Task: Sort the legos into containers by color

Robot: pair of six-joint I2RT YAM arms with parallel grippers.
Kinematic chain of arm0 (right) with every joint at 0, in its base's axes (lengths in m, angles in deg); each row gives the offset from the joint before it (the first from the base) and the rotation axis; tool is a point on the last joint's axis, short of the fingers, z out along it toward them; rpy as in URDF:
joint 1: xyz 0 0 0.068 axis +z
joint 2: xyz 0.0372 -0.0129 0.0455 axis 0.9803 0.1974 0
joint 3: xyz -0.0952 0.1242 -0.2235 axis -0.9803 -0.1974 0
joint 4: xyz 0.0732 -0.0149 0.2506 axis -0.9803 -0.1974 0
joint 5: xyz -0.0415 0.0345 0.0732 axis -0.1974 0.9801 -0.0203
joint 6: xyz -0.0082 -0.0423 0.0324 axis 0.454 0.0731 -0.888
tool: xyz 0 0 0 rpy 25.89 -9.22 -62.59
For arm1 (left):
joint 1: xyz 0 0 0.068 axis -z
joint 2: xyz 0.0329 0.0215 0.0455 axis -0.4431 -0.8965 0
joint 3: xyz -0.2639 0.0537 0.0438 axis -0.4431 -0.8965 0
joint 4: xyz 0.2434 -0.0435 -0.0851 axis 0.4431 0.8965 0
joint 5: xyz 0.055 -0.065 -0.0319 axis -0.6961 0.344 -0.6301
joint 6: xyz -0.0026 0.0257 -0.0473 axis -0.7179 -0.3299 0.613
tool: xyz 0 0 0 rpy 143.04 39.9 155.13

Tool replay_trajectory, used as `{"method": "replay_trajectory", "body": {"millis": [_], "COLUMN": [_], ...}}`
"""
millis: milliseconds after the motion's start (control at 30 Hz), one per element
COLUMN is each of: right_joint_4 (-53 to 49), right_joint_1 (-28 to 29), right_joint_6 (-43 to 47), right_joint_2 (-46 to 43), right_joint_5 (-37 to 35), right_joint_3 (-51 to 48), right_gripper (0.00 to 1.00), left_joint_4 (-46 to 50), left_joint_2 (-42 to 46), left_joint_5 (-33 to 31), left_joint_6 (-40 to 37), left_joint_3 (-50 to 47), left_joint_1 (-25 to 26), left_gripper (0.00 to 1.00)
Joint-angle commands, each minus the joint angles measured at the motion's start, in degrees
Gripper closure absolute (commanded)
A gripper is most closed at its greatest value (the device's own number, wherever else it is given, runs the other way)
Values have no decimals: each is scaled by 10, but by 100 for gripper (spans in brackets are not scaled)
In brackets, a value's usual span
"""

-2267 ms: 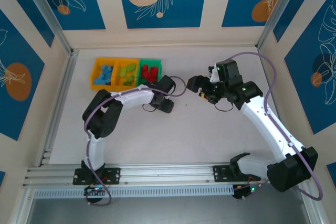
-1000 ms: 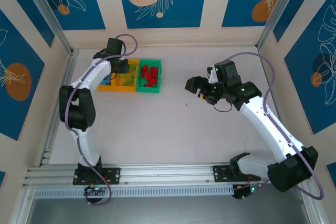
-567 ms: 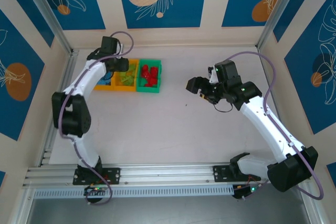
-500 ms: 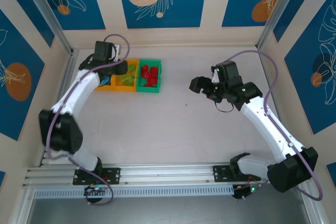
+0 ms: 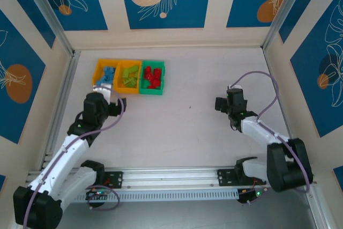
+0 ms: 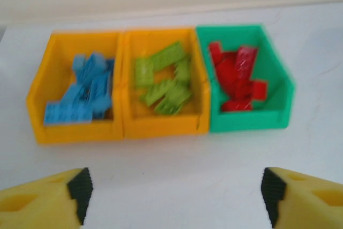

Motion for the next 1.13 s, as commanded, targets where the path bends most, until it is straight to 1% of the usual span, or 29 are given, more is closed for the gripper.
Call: {"method": "replay_trajectory", "body": {"millis": [0, 67, 100, 133, 167, 200, 233, 267, 333, 367, 400, 433, 467, 500, 533, 567, 600, 667, 700, 733, 833, 933, 1100], "right_joint_4": [190, 250, 270, 315, 330, 292, 346, 364, 433, 432, 424, 432, 424, 429, 425, 425, 425, 424, 424, 424, 424, 420, 425], "right_joint_1": [-32, -35, -36, -42, -62, -79, -99, -111, -106, -91, -85, -88, -89, -90, -89, -91, -91, -91, -92, -92, -91, -92, -91], "right_joint_6": [36, 49, 73, 75, 61, 52, 45, 41, 51, 62, 65, 63, 62, 62, 62, 62, 62, 62, 61, 61, 62, 61, 64], "right_joint_2": [60, 96, 115, 143, 152, 137, 138, 133, 153, 156, 153, 155, 154, 153, 154, 154, 153, 154, 154, 154, 154, 156, 153], "right_joint_5": [61, 73, 81, 88, 117, 158, 205, 231, 237, 211, 200, 204, 205, 209, 208, 210, 211, 211, 212, 212, 212, 213, 218], "right_joint_3": [-8, 2, 9, 4, 2, 5, -18, -36, -64, -62, -59, -62, -59, -61, -60, -60, -60, -59, -60, -59, -60, -56, -60], "right_gripper": [12, 12, 11, 8, 8, 6, 0, 1, 1, 1, 0, 0, 0, 0, 0, 1, 0, 0, 1, 0, 0, 0, 0], "left_joint_4": [-116, -188, -226, -261, -284, -307, -335, -364, -447, -489, -503, -558, -587, -620, -718, -700, -590, -616, -583, -601, -594, -561, -560], "left_joint_2": [7, -8, -22, -41, -60, -88, -117, -142, -211, -244, -268, -299, -324, -369, -423, -413, -379, -408, -394, -402, -400, -398, -399], "left_joint_5": [-95, -108, -104, -98, -85, -69, -48, -27, 12, 20, 34, 39, 45, 61, 73, 83, 82, 80, 80, 79, 78, 125, 127], "left_joint_6": [-20, -30, -42, -49, -57, -64, -67, -67, -57, -56, -68, -77, -64, -54, -55, -55, -53, -59, -58, -61, -62, -81, -80], "left_joint_3": [-70, -110, -128, -138, -142, -142, -141, -141, -143, -140, -128, -131, -131, -134, -146, -140, -115, -104, -101, -102, -101, -85, -84], "left_joint_1": [-2, -5, -9, -16, -24, -34, -47, -58, -82, -90, -94, -97, -106, -119, -126, -127, -127, -125, -124, -123, -122, -121, -122], "left_gripper": [0, 0, 0, 0, 0, 0, 0, 0, 0, 0, 0, 0, 0, 0, 0, 0, 0, 0, 0, 0, 0, 0, 0]}}
